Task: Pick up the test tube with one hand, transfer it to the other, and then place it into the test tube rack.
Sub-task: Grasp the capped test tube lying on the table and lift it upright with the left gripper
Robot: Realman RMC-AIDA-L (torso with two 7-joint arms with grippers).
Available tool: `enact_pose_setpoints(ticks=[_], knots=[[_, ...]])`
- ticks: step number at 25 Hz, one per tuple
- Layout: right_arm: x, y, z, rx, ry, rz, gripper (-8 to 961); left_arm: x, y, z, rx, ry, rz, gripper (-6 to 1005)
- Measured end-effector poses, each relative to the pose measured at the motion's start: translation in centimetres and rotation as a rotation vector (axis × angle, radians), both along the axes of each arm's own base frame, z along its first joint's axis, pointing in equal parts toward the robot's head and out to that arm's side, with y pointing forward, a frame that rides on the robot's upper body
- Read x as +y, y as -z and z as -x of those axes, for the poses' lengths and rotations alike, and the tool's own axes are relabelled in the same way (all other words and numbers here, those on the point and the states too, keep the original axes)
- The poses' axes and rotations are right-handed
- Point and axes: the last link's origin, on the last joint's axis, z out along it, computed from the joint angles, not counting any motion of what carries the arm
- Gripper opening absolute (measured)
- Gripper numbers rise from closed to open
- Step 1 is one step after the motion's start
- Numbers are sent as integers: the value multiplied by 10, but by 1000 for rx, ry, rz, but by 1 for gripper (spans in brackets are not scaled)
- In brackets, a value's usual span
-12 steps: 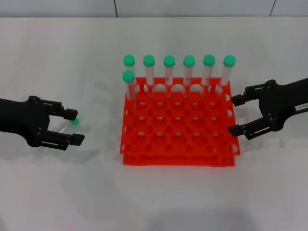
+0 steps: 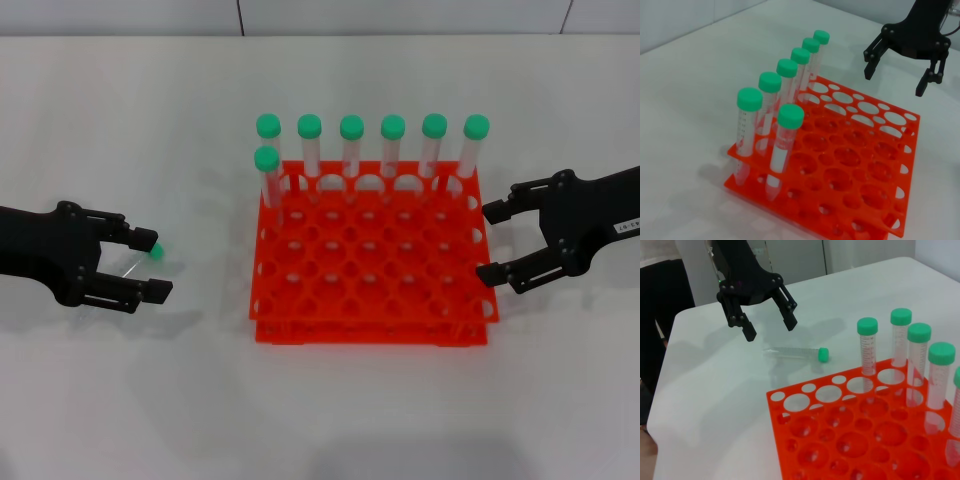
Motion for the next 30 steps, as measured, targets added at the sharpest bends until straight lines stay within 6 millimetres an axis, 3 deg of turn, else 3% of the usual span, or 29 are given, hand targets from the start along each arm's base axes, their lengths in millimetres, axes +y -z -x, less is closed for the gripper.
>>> enact_pose_setpoints(ticks=[16, 23, 30], knots=[[-4, 2, -3, 15, -11, 1, 857, -6, -3, -9, -39, 26, 41, 748], [-5, 4, 0, 34, -36, -5, 857, -13, -29, -10, 31, -115, -4, 747], [-4, 6, 1, 45, -42, -17, 858, -17, -39, -8, 125, -298, 20, 746]])
